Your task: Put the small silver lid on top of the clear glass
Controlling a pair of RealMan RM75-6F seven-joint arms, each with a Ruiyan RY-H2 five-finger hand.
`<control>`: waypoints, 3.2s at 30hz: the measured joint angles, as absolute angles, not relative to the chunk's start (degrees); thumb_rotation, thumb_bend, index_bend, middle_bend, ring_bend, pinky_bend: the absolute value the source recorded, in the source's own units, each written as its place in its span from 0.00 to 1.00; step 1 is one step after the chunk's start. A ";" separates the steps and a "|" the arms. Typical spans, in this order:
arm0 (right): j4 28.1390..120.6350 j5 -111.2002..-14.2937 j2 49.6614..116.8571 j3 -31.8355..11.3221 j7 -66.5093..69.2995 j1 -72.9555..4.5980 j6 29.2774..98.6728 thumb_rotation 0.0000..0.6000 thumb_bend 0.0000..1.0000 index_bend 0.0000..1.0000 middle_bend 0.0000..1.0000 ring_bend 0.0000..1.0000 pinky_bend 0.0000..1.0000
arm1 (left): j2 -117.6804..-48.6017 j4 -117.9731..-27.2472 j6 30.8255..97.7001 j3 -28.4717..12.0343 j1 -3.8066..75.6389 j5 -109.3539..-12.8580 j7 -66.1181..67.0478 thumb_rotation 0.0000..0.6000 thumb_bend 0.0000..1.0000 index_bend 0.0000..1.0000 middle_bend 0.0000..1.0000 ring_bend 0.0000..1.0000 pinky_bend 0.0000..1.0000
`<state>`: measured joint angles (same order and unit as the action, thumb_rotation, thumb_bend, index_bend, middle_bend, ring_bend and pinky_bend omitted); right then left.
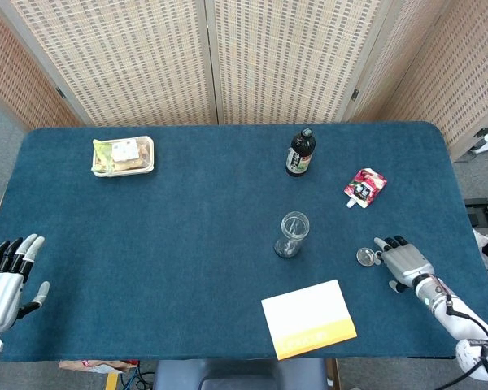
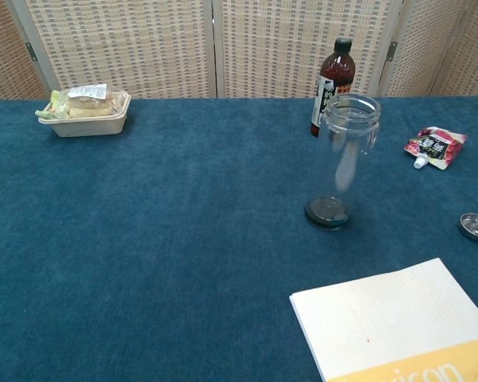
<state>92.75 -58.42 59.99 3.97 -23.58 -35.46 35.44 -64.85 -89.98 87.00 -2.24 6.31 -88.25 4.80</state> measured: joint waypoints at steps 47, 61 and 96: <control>89.21 -61.70 61.25 2.63 -19.32 -39.63 37.60 1.00 0.37 0.41 0.00 0.00 0.00 | -65.41 -90.03 87.01 -2.63 6.24 -87.83 6.55 1.00 0.36 0.00 0.05 0.00 0.01; 85.84 -61.00 64.52 2.81 -19.67 -41.01 36.33 1.00 0.39 0.41 0.00 0.00 0.00 | -64.99 -90.13 87.65 -2.85 5.96 -87.87 5.54 1.00 0.36 0.00 0.05 0.00 0.01; 80.81 -62.73 68.91 3.45 -18.07 -41.85 35.11 1.00 0.44 0.47 0.01 0.00 0.00 | -64.63 -90.32 88.66 -3.12 5.48 -88.01 5.02 1.00 0.36 0.00 0.05 0.00 0.01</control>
<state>80.81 -62.73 68.91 3.45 -18.07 -41.85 35.11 -64.63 -90.32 88.66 -3.12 5.48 -88.01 5.02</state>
